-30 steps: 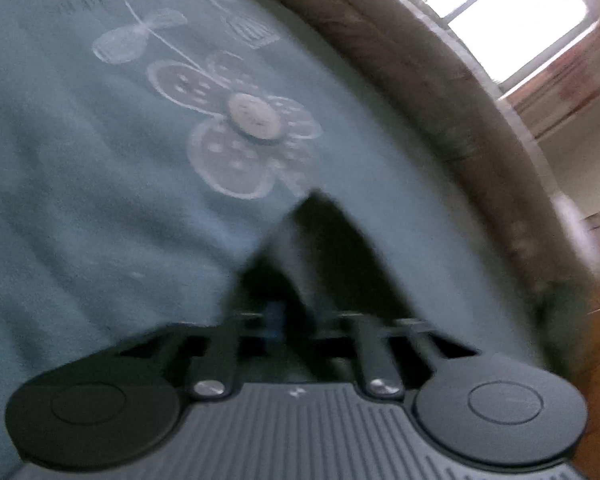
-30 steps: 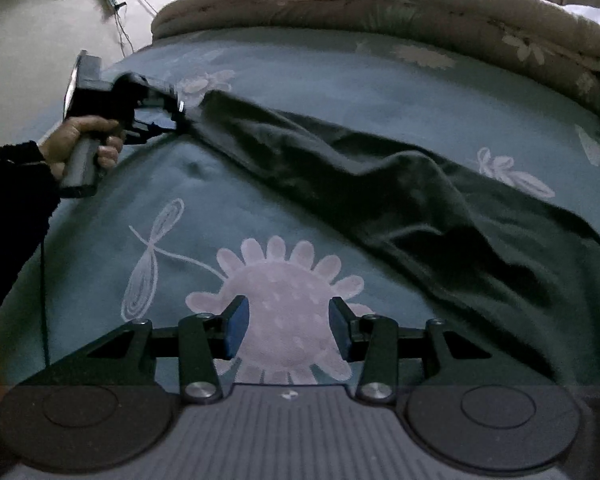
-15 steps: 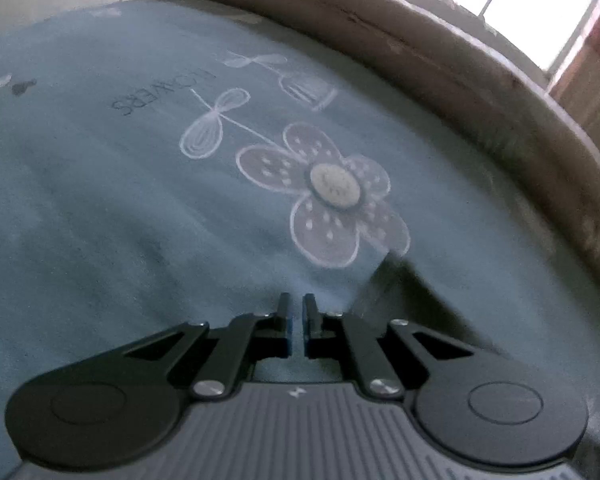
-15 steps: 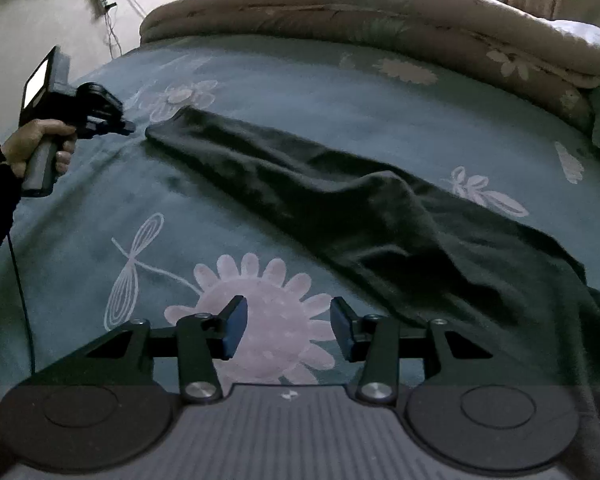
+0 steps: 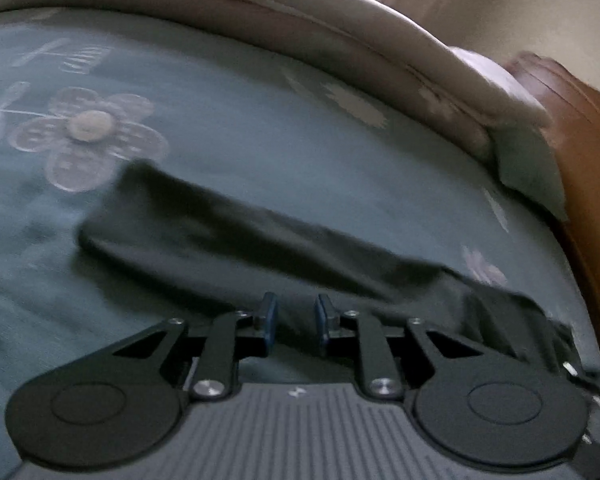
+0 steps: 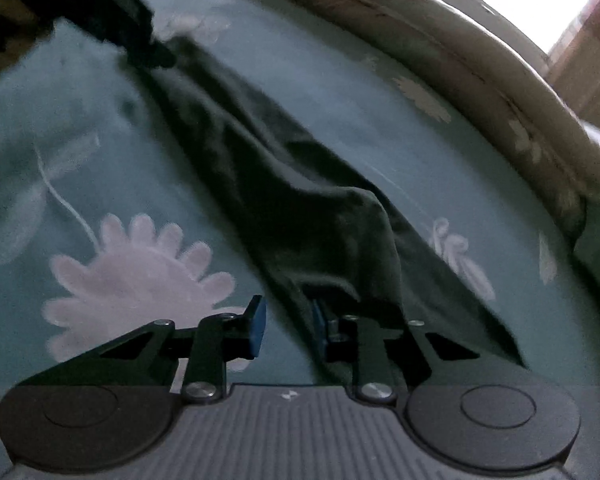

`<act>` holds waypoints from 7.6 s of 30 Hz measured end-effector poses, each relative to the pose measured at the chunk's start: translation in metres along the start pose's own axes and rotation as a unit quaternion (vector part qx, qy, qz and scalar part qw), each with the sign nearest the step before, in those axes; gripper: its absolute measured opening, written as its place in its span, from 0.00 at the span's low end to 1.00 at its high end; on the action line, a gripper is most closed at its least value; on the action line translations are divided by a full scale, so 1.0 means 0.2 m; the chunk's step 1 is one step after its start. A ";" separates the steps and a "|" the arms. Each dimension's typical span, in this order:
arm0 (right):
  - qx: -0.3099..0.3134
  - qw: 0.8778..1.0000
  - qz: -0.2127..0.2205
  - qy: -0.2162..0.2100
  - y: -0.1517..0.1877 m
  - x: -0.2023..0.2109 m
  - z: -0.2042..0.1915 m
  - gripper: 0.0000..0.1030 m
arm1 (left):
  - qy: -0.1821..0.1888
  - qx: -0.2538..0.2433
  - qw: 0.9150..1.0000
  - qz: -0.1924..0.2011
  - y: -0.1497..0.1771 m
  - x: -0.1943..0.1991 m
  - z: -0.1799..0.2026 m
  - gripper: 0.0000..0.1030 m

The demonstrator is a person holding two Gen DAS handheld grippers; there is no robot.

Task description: Fold clothes

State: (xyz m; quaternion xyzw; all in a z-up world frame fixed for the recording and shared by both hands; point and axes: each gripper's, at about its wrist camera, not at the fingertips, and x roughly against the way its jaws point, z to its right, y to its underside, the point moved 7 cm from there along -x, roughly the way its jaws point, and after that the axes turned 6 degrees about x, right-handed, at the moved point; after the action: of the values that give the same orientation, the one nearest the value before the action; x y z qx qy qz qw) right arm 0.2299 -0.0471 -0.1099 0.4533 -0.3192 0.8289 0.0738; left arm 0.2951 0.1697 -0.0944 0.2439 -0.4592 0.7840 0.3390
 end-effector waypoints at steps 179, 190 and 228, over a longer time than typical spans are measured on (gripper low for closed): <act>-0.341 0.938 0.013 0.060 1.54 0.72 0.62 0.71 | 0.050 -0.197 0.969 -0.141 1.29 0.20 1.25 0.61; -0.199 0.974 0.104 -0.036 1.13 0.80 0.33 0.73 | 0.048 -0.194 0.968 -0.154 1.31 0.17 1.22 0.61; -0.225 0.961 0.025 -0.159 0.95 0.55 0.02 0.08 | 0.120 -0.098 0.977 -0.145 1.25 0.34 0.87 0.61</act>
State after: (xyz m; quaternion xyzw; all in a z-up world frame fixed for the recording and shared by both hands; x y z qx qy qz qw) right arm 0.0906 -0.2166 -0.1078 0.5423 -0.5169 0.6545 0.1015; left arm 0.0750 -0.0503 -0.1065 0.1777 -0.4500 0.7011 0.5238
